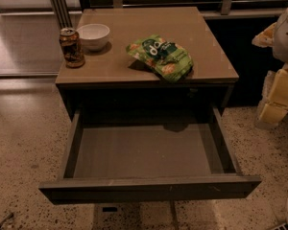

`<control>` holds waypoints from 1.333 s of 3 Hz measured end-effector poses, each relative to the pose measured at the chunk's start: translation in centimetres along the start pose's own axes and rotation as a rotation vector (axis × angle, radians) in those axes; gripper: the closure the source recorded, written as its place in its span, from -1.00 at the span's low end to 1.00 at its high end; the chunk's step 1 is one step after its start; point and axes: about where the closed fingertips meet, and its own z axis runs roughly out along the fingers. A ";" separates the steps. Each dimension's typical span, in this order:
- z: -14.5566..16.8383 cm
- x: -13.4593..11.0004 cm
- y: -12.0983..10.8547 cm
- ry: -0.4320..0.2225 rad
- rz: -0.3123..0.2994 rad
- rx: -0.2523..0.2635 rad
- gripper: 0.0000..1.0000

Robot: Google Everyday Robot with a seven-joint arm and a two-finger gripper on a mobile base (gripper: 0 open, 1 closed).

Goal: Place green rice chip bag into top drawer

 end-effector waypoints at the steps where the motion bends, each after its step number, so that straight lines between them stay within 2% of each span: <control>1: 0.0 0.0 0.0 0.000 0.000 0.000 -1.00; 2: -0.1 -0.2 -0.7 -0.017 0.001 0.022 -1.00; 3: 0.8 -1.1 -4.0 -0.090 0.033 0.073 -1.00; 4: 2.9 -3.7 -8.6 -0.194 0.067 0.121 -1.00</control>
Offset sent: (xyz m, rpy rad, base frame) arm 0.0162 -0.0021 0.0025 0.0267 -0.0364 -0.0009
